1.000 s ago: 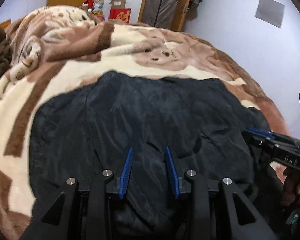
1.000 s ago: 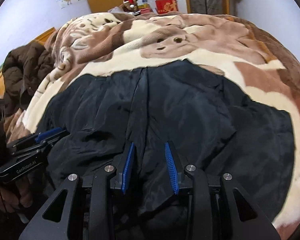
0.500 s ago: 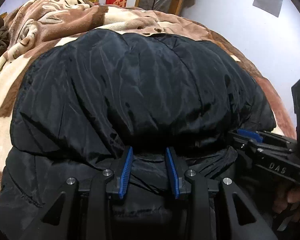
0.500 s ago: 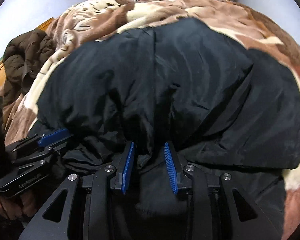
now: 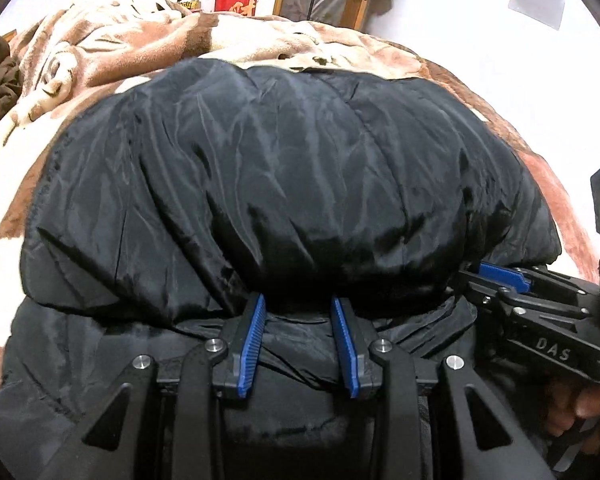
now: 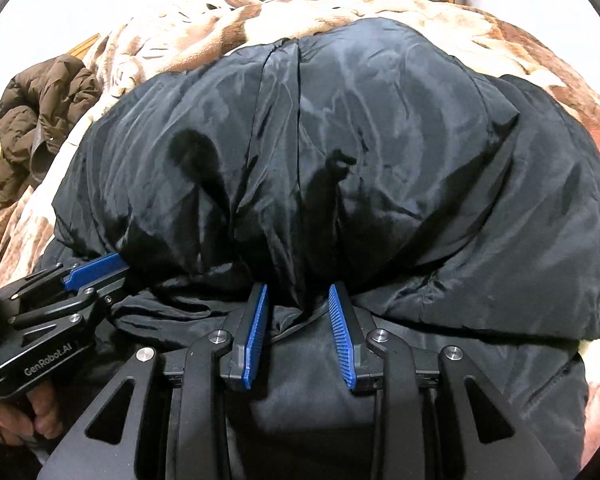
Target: Fold large clothes
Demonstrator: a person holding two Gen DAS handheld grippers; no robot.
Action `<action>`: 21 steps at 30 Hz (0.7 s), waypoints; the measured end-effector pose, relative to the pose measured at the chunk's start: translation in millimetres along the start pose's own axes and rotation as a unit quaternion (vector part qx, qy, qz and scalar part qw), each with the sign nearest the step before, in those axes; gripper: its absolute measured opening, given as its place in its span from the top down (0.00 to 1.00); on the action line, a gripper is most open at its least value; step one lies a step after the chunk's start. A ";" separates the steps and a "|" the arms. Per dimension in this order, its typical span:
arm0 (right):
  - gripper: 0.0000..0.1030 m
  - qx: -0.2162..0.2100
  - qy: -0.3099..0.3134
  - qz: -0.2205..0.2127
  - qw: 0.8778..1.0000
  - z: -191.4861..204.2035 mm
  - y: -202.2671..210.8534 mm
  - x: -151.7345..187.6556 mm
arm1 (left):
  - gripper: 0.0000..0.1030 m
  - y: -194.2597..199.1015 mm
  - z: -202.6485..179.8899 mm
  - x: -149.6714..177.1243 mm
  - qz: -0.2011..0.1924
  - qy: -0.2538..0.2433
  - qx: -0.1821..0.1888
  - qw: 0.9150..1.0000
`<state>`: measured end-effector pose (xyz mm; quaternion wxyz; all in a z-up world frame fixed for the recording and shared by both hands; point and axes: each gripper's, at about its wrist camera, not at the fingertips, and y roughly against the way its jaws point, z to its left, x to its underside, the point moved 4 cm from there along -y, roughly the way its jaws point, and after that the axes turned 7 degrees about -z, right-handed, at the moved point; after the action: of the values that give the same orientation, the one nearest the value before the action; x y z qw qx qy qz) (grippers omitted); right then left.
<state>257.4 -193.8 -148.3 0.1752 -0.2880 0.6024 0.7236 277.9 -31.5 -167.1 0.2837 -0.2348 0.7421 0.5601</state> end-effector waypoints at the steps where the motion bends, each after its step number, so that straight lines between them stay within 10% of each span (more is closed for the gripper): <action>1: 0.68 0.000 -0.005 -0.004 1.000 0.3 9.3 -0.1 | 0.65 6.4 -1.1 -0.8 0.000 0.000 0.000 1.000; 21: 0.55 0.011 -0.001 -0.063 0.998 9.1 195.5 94.0 | 0.57 186.5 3.6 74.7 -0.034 0.007 -0.028 0.999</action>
<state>65.6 -235.4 -55.6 0.2241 -0.3225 0.5912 0.7045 99.8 18.7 -88.8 0.2905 -0.2719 0.7199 0.5687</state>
